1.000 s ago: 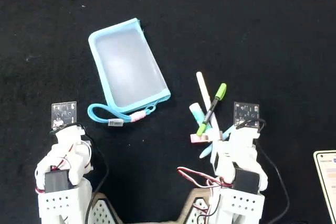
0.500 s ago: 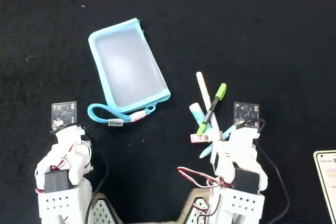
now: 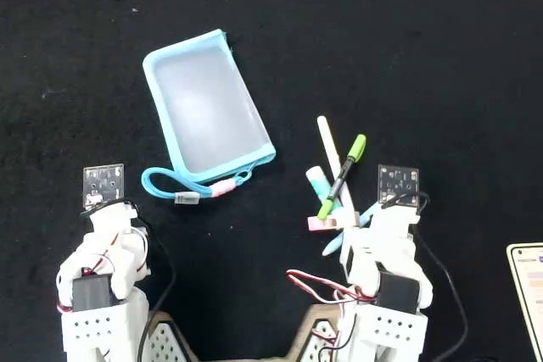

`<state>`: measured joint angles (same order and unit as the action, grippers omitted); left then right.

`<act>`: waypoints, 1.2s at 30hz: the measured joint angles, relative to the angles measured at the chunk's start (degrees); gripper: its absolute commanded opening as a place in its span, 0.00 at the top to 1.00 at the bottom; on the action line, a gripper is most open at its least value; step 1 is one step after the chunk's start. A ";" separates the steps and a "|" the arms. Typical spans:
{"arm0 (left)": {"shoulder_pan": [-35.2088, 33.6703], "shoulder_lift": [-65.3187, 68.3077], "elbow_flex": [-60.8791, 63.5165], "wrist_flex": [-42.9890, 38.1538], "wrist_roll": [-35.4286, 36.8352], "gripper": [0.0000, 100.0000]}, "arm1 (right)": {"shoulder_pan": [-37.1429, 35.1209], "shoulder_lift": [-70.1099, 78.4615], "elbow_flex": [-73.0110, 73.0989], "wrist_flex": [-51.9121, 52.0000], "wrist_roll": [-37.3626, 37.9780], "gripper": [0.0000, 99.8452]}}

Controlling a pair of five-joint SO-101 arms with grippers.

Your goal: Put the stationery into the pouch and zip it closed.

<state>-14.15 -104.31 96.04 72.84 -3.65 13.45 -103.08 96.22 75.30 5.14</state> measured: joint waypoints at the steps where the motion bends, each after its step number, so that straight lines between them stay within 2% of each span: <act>1: 0.00 0.00 0.00 0.00 0.00 0.97 | 0.00 0.00 0.00 0.00 0.00 0.99; 13: 0.00 0.00 0.00 0.00 0.00 0.97 | 0.00 0.00 0.09 -0.79 0.00 0.99; 20: 0.00 0.00 0.00 0.00 0.00 0.97 | 0.00 0.00 0.18 -21.71 0.00 0.99; 23: 0.00 0.00 0.00 0.00 0.00 0.97 | 0.00 0.00 0.18 -24.88 0.09 0.99; 26: -0.09 0.00 0.00 -0.53 0.00 0.97 | 0.53 0.00 0.18 -27.60 4.84 0.99; 32: -7.74 0.00 0.00 -10.02 -0.62 0.97 | 11.34 0.00 -3.87 -28.57 25.49 0.99; 36: -14.95 0.00 0.00 -17.41 -9.85 0.97 | 13.54 0.00 -4.31 -28.57 30.77 0.99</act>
<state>-29.10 -104.31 96.04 55.43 -13.49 26.99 -103.08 91.91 46.73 35.91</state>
